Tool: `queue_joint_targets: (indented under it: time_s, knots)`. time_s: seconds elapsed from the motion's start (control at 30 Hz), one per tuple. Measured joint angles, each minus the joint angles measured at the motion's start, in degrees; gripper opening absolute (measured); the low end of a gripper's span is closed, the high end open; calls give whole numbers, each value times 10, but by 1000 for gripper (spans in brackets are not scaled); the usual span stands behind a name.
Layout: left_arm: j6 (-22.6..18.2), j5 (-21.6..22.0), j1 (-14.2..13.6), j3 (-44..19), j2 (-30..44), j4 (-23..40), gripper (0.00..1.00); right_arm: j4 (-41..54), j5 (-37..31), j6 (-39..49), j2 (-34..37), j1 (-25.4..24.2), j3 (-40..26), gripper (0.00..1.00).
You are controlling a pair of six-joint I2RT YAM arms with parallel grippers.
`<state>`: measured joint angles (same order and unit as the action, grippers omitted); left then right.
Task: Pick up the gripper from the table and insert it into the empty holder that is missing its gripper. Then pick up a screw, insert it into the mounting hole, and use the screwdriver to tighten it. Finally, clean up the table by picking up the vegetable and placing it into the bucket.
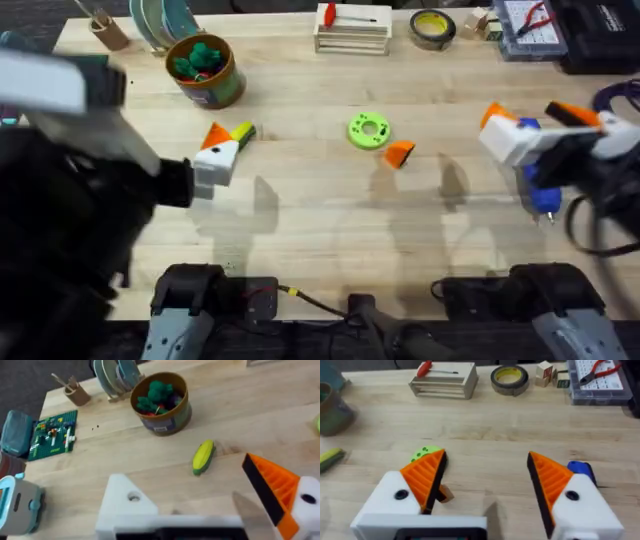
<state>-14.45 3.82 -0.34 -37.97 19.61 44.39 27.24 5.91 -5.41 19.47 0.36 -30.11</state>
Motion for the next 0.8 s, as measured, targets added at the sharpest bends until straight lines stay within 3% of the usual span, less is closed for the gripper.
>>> queue_joint_targets:
  time_s: [0.13,0.33,0.8]
  knots:
    - [-13,3,0,-98,100,84,990,58,15,-2,102,0,-111,975]
    - [-14,3,0,-198,213,182,991,95,52,-2,201,0,-220,975]
    - [-10,-90,0,-213,294,184,993,99,96,-2,224,0,-242,974]
